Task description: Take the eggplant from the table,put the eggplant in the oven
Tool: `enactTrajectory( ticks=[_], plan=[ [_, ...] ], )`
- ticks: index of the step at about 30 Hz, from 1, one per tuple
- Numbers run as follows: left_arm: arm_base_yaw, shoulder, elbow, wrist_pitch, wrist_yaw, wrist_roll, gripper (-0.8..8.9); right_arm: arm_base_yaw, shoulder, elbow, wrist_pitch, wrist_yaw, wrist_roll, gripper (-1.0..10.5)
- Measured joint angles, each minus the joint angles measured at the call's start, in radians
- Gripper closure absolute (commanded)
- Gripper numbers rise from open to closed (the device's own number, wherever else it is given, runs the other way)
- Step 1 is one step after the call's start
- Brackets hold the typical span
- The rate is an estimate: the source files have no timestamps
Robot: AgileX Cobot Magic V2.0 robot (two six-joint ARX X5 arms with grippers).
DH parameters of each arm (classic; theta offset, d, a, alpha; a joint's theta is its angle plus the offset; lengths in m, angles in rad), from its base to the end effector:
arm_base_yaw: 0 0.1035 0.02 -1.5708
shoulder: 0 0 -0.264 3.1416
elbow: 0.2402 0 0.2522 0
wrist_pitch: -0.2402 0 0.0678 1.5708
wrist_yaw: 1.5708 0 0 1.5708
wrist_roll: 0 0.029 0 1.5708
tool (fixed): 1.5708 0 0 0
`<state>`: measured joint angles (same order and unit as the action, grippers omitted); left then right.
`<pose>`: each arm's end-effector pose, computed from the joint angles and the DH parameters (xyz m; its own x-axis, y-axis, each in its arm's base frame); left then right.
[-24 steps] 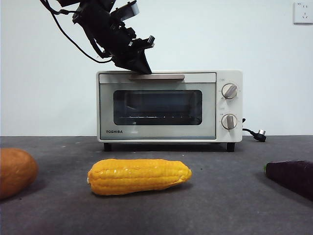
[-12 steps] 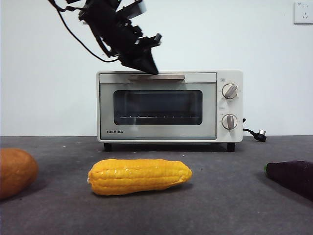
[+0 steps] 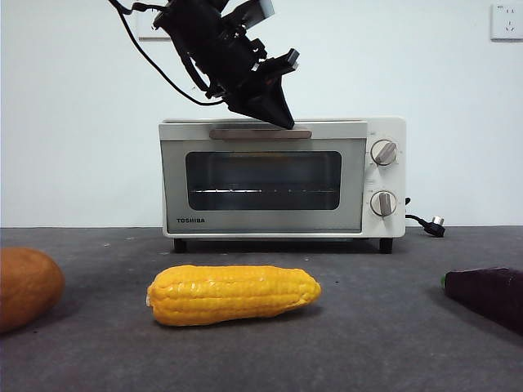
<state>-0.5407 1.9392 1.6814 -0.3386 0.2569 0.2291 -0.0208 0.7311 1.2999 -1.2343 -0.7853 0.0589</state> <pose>0.3790 -0.2362 0.2915 0.5553 -0.6297 -0.5432 0.7697 0.6365 0.0489 0.0674 0.0191 0.4077 0.5709 0.6953 -0.4366 -0.5041 0.7166 0.4821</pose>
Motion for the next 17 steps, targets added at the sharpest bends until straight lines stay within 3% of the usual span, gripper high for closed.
enactTrajectory(
  ticks=[6,17],
  plan=[
    [-0.038,0.008,-0.001,-0.072,0.069,-0.001,8.19,0.0,0.0,0.0,0.0,0.01,0.0,4.1],
    [-0.131,0.029,-0.014,-0.11,0.067,-0.001,8.2,0.0,0.0,0.0,0.0,0.031,-0.003,4.1]
  ],
)
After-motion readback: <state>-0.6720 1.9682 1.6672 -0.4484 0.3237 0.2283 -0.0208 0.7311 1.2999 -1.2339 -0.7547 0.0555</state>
